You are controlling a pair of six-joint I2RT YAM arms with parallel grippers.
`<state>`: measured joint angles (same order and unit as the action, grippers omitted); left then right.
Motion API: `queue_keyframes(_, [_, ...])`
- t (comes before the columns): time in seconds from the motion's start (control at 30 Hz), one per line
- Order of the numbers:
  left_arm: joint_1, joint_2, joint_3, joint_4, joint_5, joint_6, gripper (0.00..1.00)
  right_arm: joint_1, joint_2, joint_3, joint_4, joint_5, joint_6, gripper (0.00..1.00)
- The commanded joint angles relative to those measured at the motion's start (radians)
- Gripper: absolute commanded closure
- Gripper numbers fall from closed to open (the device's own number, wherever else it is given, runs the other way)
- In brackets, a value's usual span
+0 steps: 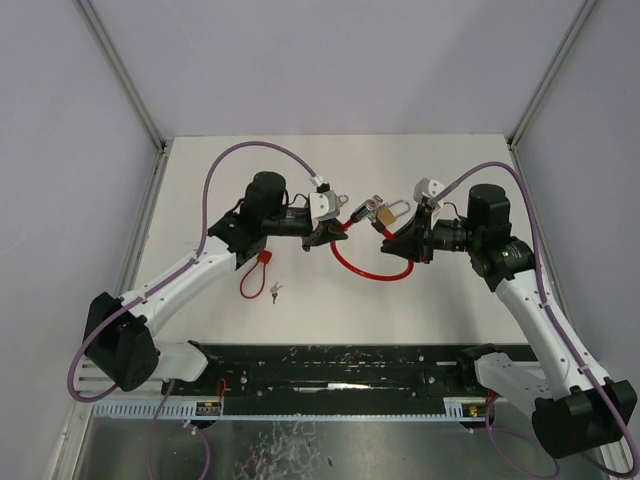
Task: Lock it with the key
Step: Lock the lock.
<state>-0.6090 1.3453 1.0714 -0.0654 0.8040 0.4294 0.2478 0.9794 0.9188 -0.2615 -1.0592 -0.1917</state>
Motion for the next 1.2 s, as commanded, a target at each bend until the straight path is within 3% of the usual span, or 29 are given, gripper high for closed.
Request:
queue_keyframes(0.0, [-0.012, -0.017, 0.058, -0.08, 0.037, 0.044, 0.99, -0.015, 0.01, 0.036, 0.014, 0.029, -0.044, 1.0])
queue_keyframes(0.43, [-0.033, 0.007, 0.142, -0.345, -0.129, 0.209, 0.99, -0.012, 0.007, 0.074, -0.083, 0.056, -0.147, 1.0])
queue_keyframes(0.87, [-0.126, 0.078, 0.228, -0.494, -0.293, 0.243, 1.0, -0.012, 0.036, 0.071, -0.079, -0.101, -0.11, 1.0])
queue_keyframes(1.03, [-0.14, 0.062, 0.229, -0.519, -0.281, 0.265, 0.99, -0.014, 0.025, 0.086, -0.081, 0.069, -0.11, 1.0])
queue_keyframes(1.17, [-0.147, 0.058, 0.229, -0.539, -0.333, 0.282, 1.0, -0.014, 0.023, 0.095, -0.121, 0.012, -0.142, 1.0])
